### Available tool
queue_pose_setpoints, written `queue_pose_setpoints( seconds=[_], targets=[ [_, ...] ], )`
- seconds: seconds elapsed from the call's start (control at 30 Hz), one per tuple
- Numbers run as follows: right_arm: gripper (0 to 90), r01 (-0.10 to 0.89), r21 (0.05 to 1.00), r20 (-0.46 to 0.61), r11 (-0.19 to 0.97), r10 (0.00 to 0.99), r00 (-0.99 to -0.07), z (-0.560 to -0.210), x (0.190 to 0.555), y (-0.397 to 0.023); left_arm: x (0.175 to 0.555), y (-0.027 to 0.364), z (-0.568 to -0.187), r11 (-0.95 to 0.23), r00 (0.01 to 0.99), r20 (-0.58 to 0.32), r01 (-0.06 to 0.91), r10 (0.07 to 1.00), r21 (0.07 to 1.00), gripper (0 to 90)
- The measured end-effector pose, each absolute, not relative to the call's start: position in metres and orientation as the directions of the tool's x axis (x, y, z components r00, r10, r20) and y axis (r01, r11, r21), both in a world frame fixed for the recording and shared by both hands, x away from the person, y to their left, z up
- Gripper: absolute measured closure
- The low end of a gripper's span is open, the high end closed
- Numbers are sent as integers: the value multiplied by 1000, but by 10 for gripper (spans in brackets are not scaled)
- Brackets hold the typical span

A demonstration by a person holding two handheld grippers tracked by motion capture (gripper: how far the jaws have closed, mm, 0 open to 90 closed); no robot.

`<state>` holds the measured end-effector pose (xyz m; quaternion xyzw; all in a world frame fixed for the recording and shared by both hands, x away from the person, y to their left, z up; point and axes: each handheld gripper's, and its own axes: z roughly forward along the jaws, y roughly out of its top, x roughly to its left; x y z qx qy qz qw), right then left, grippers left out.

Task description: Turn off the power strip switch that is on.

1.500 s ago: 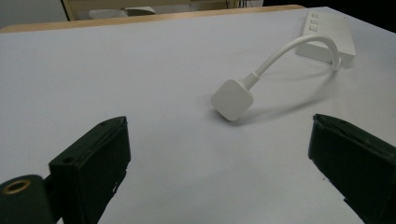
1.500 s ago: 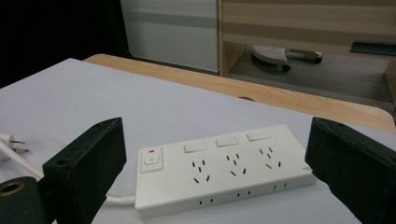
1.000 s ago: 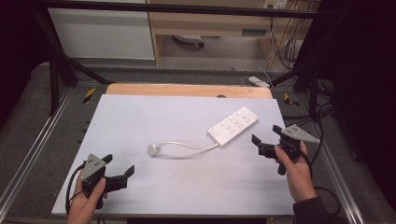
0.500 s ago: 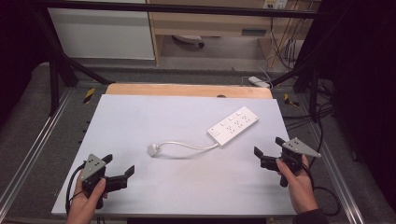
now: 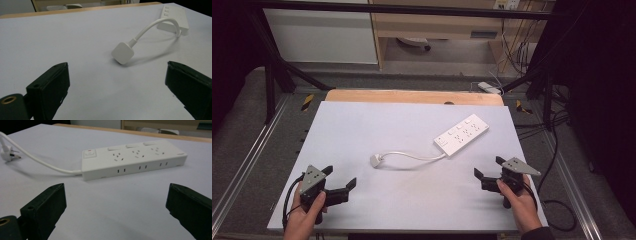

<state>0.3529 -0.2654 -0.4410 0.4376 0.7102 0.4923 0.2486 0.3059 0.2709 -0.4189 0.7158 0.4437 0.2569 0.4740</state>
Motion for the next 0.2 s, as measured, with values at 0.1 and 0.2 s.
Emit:
queue_pose_setpoints(
  seconds=[0.1, 0.2],
  targets=[
    [33, 386, 908, 69, 166, 847, -526, -447, 355, -254, 306, 271, -419, -156, 474, -53, 391, 879, 907, 56],
    [34, 411, 895, 76, 175, 847, -526, -450, 358, -248, 306, 270, -419, -157, 476, -52, 390, 878, 907, 56]
  ],
)
